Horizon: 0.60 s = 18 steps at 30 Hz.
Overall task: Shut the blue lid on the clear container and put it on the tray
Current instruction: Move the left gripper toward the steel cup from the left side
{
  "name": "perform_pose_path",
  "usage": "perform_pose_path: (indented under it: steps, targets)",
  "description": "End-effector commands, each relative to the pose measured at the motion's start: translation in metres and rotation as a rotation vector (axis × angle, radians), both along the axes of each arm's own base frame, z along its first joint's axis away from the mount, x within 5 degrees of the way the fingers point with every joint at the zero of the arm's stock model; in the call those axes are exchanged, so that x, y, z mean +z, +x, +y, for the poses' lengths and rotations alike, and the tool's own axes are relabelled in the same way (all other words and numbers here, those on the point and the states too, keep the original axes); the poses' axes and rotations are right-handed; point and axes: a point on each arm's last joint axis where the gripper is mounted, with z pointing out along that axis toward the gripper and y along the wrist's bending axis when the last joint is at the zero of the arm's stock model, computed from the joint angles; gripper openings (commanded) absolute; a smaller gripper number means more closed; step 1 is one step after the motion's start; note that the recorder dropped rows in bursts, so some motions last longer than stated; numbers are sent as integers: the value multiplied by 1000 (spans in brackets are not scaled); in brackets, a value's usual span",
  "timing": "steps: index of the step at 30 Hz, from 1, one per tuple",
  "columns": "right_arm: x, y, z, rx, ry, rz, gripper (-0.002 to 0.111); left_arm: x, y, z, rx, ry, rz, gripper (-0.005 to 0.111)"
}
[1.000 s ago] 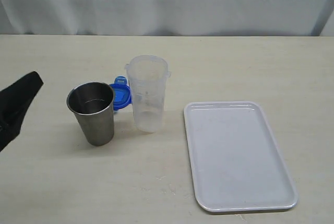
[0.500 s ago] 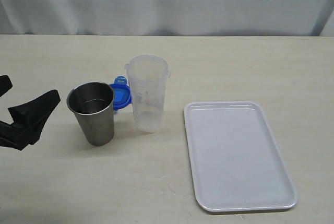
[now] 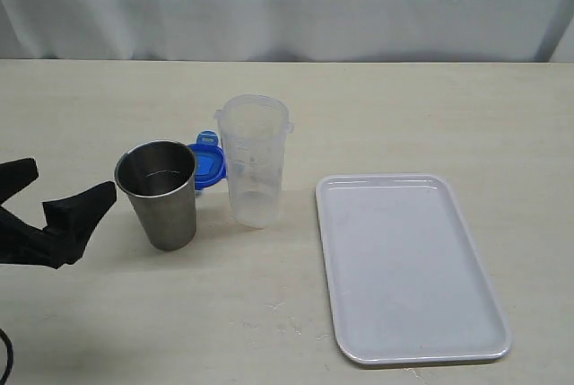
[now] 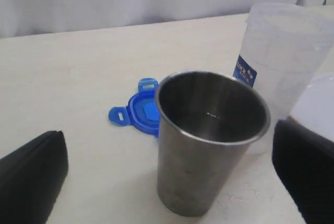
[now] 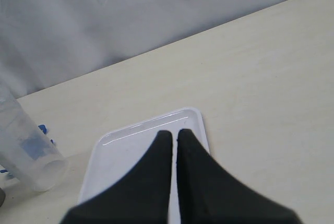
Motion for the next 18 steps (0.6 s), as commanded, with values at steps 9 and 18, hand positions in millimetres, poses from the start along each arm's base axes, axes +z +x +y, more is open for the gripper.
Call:
perform_pose_path:
  steps: [9,18]
  targets:
    - [-1,0,0,-2,1,1,4,-28,23,-7,-127,-8,81,105]
    - [-1,0,0,-2,1,1,4,-42,35,-10,-194,15,140,105]
